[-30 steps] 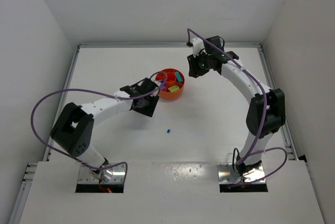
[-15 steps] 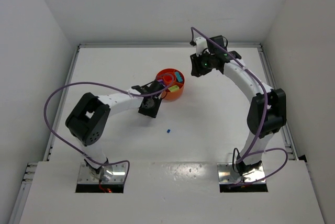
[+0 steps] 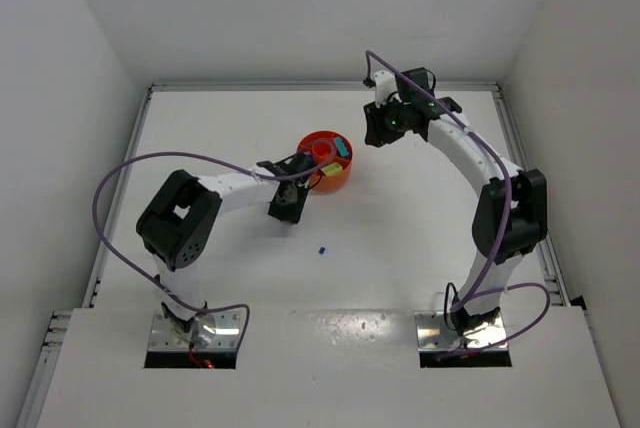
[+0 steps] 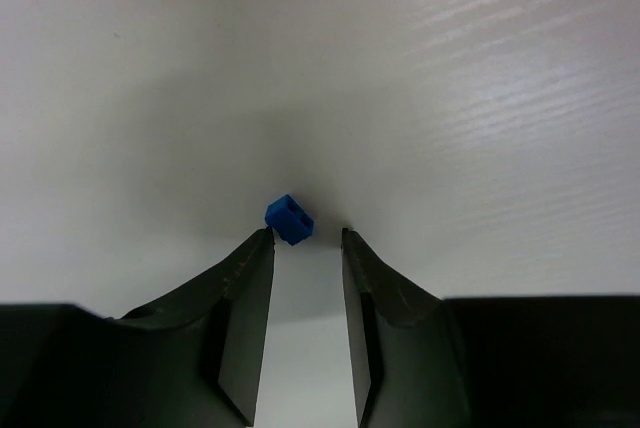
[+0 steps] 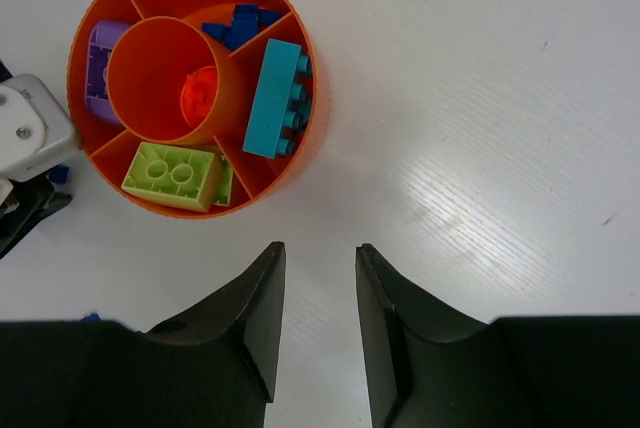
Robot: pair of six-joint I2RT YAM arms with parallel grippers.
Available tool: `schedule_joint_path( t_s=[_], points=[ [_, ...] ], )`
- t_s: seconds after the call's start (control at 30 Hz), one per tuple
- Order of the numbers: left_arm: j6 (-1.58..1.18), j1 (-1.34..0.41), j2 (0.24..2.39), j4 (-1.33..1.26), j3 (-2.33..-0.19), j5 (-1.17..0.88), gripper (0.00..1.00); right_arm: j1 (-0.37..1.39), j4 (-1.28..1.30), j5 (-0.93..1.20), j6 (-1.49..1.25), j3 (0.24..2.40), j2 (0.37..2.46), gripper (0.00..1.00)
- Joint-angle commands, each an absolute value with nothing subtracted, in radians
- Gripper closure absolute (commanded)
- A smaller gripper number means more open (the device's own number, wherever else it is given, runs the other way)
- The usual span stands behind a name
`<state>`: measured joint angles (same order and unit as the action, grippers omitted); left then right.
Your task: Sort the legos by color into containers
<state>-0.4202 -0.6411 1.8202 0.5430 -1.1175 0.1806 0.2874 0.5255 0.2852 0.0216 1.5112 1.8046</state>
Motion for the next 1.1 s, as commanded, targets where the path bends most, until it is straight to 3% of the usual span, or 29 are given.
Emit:
schedule_joint_path(
  t_s=[0.0, 0.43, 0.57, 0.77, 1.07],
  points=[
    [-0.434, -0.621, 1.852, 0.534, -1.149, 0.176, 0.61, 0.281, 0.508, 0.296, 0.008, 1.537, 1.761, 0.65],
    [-0.443, -0.548, 1.879, 0.525, -1.131, 0.196, 0.62, 0.281, 0.517, 0.314, 0.008, 1.555, 1.789, 0.65],
    [-0.425, -0.538, 1.879, 0.515, -1.121, 0.164, 0.71, 0.281, 0.526, 0.314, 0.008, 1.566, 1.798, 0.65],
    [-0.405, -0.538, 1.87, 0.505, -1.103, 0.141, 1.0, 0.281, 0.526, 0.324, 0.008, 1.575, 1.798, 0.65],
    [-0.338, -0.467, 1.68, 0.505, -1.085, 0.164, 1.0, 0.29, 0.512, 0.334, 0.018, 1.474, 1.732, 0.65]
  ],
)
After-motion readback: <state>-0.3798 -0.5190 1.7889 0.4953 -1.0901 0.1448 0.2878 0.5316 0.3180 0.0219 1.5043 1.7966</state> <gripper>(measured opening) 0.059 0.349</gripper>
